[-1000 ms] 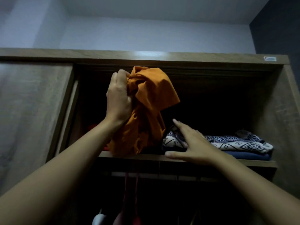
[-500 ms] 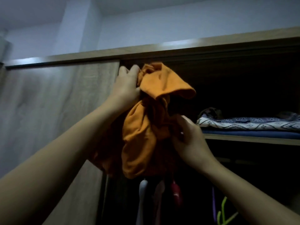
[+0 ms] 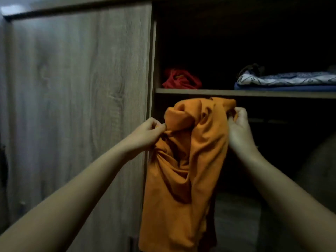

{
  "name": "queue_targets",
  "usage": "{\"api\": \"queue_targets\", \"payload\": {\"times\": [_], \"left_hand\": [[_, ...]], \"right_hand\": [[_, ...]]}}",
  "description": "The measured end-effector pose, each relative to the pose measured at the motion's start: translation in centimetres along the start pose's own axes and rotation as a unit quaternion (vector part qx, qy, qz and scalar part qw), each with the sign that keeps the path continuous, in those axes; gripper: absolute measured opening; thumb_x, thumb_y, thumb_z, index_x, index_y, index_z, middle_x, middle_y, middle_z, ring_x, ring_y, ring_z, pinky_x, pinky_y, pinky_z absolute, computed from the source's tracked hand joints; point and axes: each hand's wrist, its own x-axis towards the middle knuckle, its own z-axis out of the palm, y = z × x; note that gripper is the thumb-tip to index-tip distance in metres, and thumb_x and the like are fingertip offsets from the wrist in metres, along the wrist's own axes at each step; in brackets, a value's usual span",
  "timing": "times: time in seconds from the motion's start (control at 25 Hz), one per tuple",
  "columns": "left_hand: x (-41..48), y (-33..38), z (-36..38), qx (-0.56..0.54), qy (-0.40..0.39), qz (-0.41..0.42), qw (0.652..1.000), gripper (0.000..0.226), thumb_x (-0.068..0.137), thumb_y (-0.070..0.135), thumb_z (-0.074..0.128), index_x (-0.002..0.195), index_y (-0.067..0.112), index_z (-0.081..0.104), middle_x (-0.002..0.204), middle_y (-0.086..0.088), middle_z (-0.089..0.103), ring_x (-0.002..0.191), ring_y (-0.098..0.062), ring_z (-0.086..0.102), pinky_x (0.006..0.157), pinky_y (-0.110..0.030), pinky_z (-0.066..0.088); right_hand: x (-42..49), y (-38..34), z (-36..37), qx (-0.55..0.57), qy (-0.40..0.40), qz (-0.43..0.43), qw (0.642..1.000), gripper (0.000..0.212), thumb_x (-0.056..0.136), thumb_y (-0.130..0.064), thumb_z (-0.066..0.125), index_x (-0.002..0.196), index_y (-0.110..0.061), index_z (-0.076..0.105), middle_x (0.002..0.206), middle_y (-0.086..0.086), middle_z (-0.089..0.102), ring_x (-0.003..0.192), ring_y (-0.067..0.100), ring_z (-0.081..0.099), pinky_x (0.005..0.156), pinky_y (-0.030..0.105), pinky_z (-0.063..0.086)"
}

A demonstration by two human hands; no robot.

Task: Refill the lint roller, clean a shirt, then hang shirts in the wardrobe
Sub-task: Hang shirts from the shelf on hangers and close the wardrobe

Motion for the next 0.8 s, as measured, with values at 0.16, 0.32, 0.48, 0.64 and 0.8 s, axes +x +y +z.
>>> {"api": "queue_targets", "payload": {"times": [0.16, 0.32, 0.48, 0.64, 0.8], "left_hand": [[-4.4, -5.7, 3.2, -0.198, -0.024, 0.003, 0.98, 0.045, 0.083, 0.048, 0.059, 0.115, 0.023, 0.04, 0.088, 0.006, 0.056, 0.065, -0.002, 0.063, 0.083, -0.046, 0.052], [-6.4, -8.3, 4.5, -0.076, 0.013, 0.08, 0.994, 0.026, 0.086, 0.032, 0.062, 0.109, 0.023, 0.053, 0.096, 0.005, 0.062, 0.085, -0.009, 0.064, 0.07, -0.019, 0.054], [-5.4, -9.0, 3.9, -0.074, 0.143, 0.08, 0.984, 0.019, 0.096, 0.037, 0.046, 0.088, 0.022, 0.054, 0.08, 0.002, 0.056, 0.074, -0.011, 0.056, 0.071, -0.028, 0.047], [-6.3, -9.7, 4.2, -0.09, 0.075, 0.067, 0.991, 0.017, 0.097, 0.031, 0.043, 0.099, 0.016, 0.052, 0.085, 0.0, 0.054, 0.078, -0.014, 0.055, 0.076, -0.031, 0.046], [-6.7, -7.1, 5.8, -0.141, -0.027, 0.104, 0.984, 0.016, 0.098, 0.019, 0.044, 0.103, 0.011, 0.057, 0.081, 0.002, 0.055, 0.073, -0.003, 0.056, 0.072, -0.019, 0.046]], "right_hand": [[-1.7, -0.3, 0.8, -0.022, 0.085, 0.07, 0.994, 0.03, 0.099, -0.032, 0.032, 0.12, -0.014, 0.042, 0.117, 0.011, 0.056, 0.106, 0.024, 0.054, 0.095, 0.036, 0.042], [-4.1, -0.7, -0.7, -0.062, 0.11, 0.081, 0.989, 0.027, 0.097, -0.042, 0.035, 0.109, -0.02, 0.046, 0.107, 0.003, 0.057, 0.095, 0.016, 0.056, 0.082, 0.03, 0.044], [-6.4, 0.3, -3.9, -0.121, 0.137, 0.083, 0.98, 0.034, 0.091, -0.05, 0.046, 0.09, -0.018, 0.056, 0.088, 0.001, 0.061, 0.081, 0.014, 0.058, 0.073, 0.029, 0.044], [-9.2, 2.0, -5.8, -0.21, 0.08, 0.146, 0.963, 0.038, 0.087, -0.057, 0.045, 0.077, -0.022, 0.057, 0.08, 0.0, 0.06, 0.089, 0.026, 0.061, 0.072, 0.034, 0.046], [-11.0, 2.9, -6.1, -0.431, -0.058, 0.09, 0.896, 0.037, 0.076, -0.061, 0.058, 0.102, -0.035, 0.057, 0.117, 0.0, 0.056, 0.114, 0.023, 0.051, 0.099, 0.048, 0.04]]}}
